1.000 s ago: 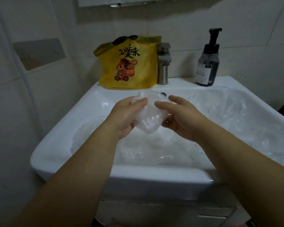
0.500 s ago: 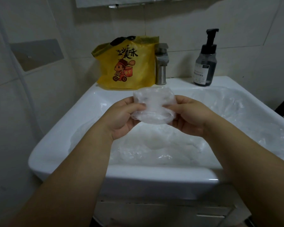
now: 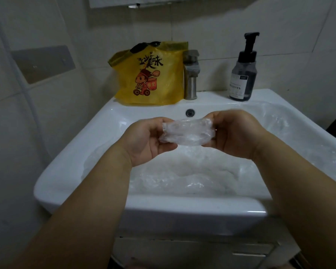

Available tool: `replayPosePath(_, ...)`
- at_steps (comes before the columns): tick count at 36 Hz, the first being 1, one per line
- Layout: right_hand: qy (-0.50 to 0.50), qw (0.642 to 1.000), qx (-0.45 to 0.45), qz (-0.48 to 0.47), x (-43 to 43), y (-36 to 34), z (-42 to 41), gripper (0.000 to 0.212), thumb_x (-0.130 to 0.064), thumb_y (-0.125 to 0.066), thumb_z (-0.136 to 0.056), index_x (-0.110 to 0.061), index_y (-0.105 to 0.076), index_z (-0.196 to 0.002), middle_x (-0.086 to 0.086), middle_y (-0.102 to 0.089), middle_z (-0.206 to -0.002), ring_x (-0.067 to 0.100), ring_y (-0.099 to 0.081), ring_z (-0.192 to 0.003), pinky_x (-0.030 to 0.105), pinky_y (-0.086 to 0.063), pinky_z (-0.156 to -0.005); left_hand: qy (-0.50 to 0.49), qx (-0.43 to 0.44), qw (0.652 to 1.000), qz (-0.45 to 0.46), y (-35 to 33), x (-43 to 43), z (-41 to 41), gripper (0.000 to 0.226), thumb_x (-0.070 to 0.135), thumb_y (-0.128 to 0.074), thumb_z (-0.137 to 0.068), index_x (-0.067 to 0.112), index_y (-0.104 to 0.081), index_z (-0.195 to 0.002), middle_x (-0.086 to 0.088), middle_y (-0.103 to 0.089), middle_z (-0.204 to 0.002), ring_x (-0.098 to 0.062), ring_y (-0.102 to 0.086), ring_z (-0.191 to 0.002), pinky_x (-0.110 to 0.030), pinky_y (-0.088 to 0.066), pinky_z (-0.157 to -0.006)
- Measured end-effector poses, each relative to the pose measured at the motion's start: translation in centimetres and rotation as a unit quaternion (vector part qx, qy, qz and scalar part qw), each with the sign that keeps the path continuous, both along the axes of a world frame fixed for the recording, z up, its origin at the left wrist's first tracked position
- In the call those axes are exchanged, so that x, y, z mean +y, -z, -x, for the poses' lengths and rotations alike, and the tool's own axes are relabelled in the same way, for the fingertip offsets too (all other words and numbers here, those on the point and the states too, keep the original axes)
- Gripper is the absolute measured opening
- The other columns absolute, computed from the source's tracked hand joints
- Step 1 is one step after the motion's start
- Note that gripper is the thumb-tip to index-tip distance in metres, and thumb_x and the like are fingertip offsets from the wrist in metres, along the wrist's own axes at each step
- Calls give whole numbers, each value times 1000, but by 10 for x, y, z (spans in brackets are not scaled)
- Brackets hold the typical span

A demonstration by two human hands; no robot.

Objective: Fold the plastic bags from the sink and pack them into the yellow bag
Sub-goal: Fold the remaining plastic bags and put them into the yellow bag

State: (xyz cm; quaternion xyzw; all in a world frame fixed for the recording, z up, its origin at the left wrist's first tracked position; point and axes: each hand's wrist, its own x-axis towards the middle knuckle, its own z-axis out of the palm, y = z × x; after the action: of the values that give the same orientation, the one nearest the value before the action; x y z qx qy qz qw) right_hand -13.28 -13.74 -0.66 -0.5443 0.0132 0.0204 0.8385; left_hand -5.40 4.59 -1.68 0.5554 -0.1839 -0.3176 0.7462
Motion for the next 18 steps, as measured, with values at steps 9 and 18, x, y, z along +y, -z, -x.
replayPosePath(9, 96, 982, -22, 159, 11, 12, -6, 8, -7, -66, -85, -6, -58, -83, 9, -64, -76, 20, -66, -68, 28, -56, -60, -88, -179, 969, -144, 12, -8, 0, 15, 5, -70, -83, 11, -62, -72, -3, -63, -79, -17, -63, -75, -23, -56, -63)
replayPosePath(18, -17, 975, 110, 193, 7, 11, 0, 13, -8, -63, -89, 2, -61, -96, 9, -60, -64, 16, -57, -58, 25, -58, -58, -81, -200, 969, -116, 8, -7, 3, 24, -8, -70, -79, 14, -64, -87, -3, -64, -93, -18, -65, -82, -29, -60, -74)
